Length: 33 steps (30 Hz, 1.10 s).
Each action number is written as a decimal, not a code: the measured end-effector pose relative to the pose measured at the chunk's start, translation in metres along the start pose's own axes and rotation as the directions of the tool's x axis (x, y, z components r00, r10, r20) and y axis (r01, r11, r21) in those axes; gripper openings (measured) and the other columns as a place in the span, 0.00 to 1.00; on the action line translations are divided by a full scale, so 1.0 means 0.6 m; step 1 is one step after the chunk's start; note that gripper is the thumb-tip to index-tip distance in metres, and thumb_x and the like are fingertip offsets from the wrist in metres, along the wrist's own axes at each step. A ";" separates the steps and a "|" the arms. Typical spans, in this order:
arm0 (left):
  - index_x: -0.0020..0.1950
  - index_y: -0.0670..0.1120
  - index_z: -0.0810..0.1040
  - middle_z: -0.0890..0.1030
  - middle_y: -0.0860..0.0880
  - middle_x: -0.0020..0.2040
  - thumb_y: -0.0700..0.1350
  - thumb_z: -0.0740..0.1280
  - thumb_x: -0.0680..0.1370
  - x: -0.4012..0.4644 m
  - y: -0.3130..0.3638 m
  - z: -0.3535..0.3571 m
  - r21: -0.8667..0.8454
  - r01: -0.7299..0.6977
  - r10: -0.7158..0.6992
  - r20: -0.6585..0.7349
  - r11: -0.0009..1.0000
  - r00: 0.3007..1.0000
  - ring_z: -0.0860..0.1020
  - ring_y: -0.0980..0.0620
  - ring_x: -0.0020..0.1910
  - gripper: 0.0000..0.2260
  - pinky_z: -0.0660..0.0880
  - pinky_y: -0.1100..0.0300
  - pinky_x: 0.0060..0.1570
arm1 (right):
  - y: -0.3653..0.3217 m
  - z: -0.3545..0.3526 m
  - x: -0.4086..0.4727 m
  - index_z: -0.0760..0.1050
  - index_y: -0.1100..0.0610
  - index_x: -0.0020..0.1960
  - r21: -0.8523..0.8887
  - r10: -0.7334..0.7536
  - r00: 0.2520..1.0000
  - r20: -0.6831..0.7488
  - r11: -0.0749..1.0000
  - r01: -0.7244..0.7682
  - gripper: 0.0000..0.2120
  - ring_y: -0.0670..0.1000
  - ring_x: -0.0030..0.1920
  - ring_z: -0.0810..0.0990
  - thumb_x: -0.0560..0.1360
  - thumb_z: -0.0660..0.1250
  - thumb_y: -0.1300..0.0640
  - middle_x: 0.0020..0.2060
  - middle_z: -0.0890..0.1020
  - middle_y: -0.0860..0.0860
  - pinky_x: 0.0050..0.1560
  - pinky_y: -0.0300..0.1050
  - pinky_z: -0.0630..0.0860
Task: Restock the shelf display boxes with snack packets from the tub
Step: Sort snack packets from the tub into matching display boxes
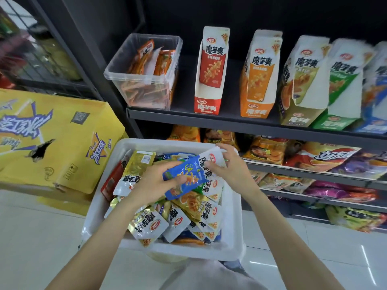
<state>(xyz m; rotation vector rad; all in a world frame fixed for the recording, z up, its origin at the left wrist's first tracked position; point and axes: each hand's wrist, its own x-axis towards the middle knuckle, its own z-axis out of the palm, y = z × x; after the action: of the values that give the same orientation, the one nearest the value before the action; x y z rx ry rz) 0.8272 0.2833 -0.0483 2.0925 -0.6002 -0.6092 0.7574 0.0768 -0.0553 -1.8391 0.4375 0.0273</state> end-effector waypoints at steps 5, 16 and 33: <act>0.54 0.60 0.75 0.82 0.63 0.47 0.51 0.67 0.75 0.016 0.062 0.020 -0.135 -0.057 0.071 0.104 0.989 0.992 0.81 0.62 0.48 0.08 0.77 0.66 0.44 | -0.032 -0.087 -0.030 0.79 0.50 0.48 0.066 -0.082 0.996 0.037 0.995 0.080 0.03 0.43 0.42 0.84 0.74 0.69 0.55 0.42 0.84 0.43 0.31 0.35 0.77; 0.54 0.52 0.81 0.83 0.58 0.48 0.48 0.68 0.73 0.176 0.252 0.199 0.163 -0.517 0.528 -0.031 0.840 0.848 0.80 0.63 0.46 0.11 0.78 0.56 0.45 | -0.009 -0.369 -0.114 0.80 0.51 0.43 -0.249 -0.298 0.880 -0.370 0.944 0.215 0.01 0.45 0.35 0.75 0.74 0.70 0.55 0.35 0.82 0.47 0.38 0.51 0.74; 0.60 0.48 0.79 0.77 0.50 0.61 0.57 0.67 0.75 0.396 0.467 0.434 0.660 -0.642 0.727 0.205 0.392 0.655 0.68 0.47 0.67 0.18 0.53 0.43 0.70 | -0.021 -0.695 0.024 0.78 0.60 0.55 -0.826 -0.626 0.595 -0.505 0.549 -0.124 0.10 0.65 0.41 0.80 0.77 0.66 0.55 0.38 0.82 0.62 0.39 0.51 0.72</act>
<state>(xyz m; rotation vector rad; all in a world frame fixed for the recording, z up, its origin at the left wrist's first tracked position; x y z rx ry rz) 0.7950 -0.1634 0.0016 2.1950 -1.7385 0.3127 0.6910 -0.3110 0.0840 -2.8050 0.7977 -1.0314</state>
